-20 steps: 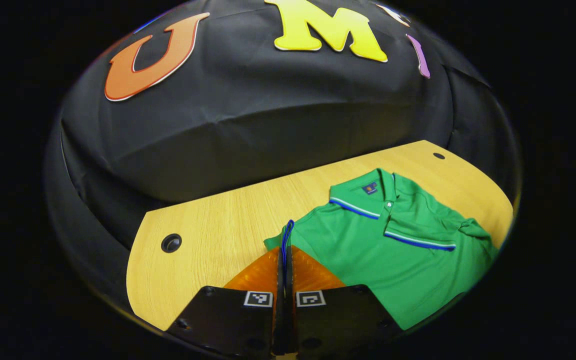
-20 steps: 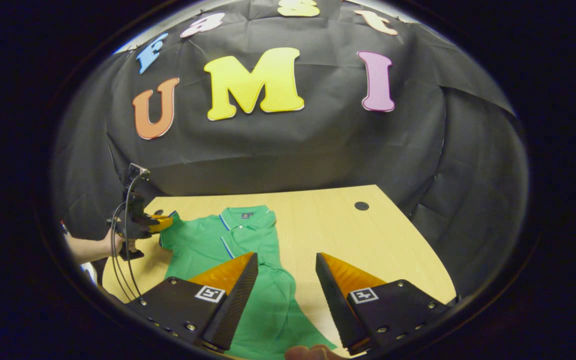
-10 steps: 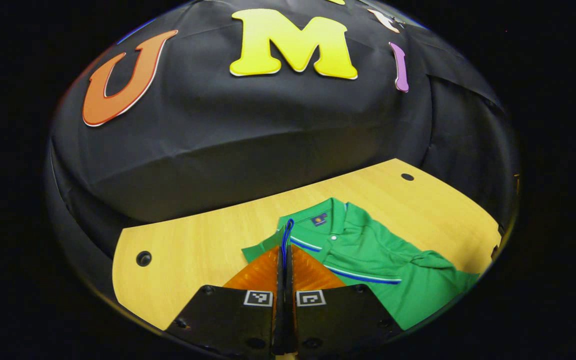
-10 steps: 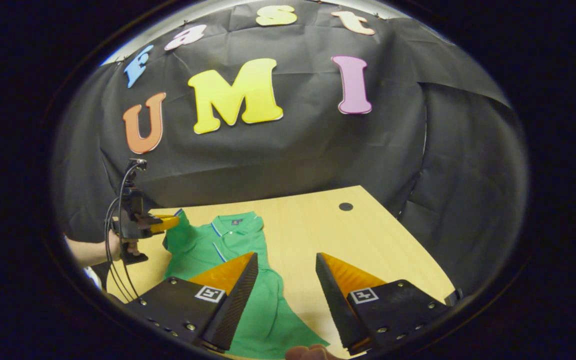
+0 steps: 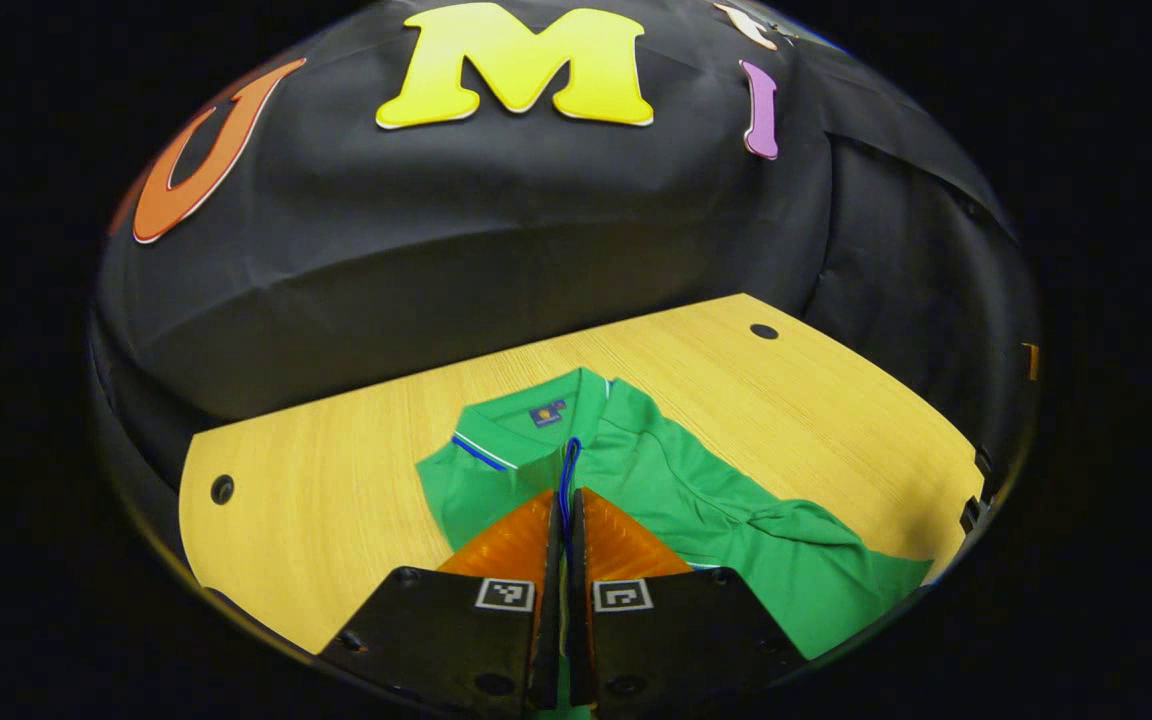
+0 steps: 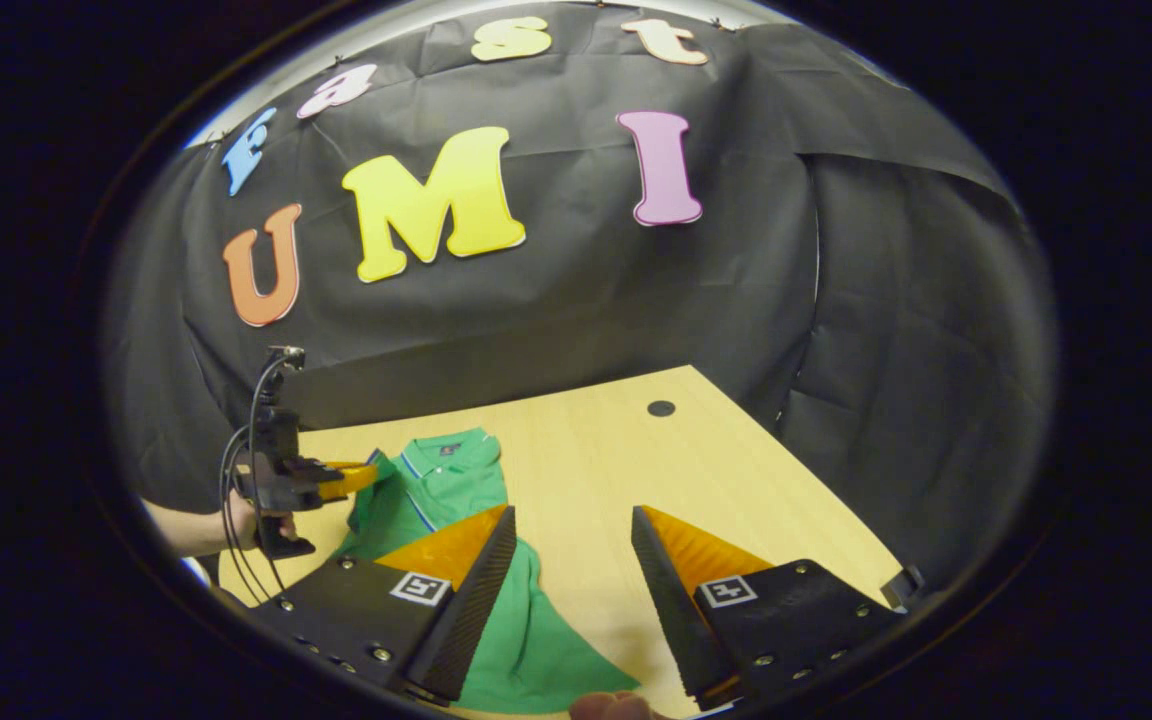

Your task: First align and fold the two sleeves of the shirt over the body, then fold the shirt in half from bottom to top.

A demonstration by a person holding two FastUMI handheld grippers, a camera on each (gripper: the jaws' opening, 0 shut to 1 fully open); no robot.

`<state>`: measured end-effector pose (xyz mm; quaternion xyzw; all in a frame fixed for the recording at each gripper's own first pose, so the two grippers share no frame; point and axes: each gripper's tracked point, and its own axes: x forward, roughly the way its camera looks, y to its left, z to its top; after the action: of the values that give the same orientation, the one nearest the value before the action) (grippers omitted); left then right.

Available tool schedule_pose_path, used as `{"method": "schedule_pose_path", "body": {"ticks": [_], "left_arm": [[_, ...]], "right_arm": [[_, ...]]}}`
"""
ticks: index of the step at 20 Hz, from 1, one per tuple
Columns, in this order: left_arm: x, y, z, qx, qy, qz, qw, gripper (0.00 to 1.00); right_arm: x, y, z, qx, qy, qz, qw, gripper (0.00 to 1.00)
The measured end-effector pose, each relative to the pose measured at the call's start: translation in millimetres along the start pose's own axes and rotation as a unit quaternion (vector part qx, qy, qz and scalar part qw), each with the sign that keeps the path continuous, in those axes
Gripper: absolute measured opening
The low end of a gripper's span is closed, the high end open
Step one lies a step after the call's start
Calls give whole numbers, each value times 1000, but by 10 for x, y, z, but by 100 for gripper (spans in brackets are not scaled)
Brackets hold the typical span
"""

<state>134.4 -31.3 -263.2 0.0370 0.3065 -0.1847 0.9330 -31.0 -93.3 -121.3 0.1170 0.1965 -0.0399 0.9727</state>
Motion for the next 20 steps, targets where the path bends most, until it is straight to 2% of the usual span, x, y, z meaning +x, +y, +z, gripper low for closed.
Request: {"method": "schedule_pose_path", "body": {"ticks": [1,3,5,6,8,12,14,20], "left_arm": [[-30,-19,-37,-2,2,1,1000,8],[-110,-103,-61,-11,-1,-7,1000,19],[-248,-90,-92,-24,-4,2,1000,56],[-332,-53,-101,-29,-7,13,999,86],[-532,20,-152,-31,-9,36,999,98],[-1009,70,-410,-47,2,63,997,99],[-1255,45,-611,-50,16,67,996,99],[-1891,-152,-1284,-58,64,38,996,99]], "right_arm": [[7,7,2,-4,0,2,1000,75],[34,38,11,-12,1,8,1000,75],[93,99,-17,-23,10,18,1000,75],[116,129,-13,-29,13,24,999,75],[181,198,-33,-49,17,37,998,75],[289,399,-161,-99,36,90,990,73],[355,456,-290,-126,55,114,984,75],[265,559,-864,-216,123,201,947,75]]}}
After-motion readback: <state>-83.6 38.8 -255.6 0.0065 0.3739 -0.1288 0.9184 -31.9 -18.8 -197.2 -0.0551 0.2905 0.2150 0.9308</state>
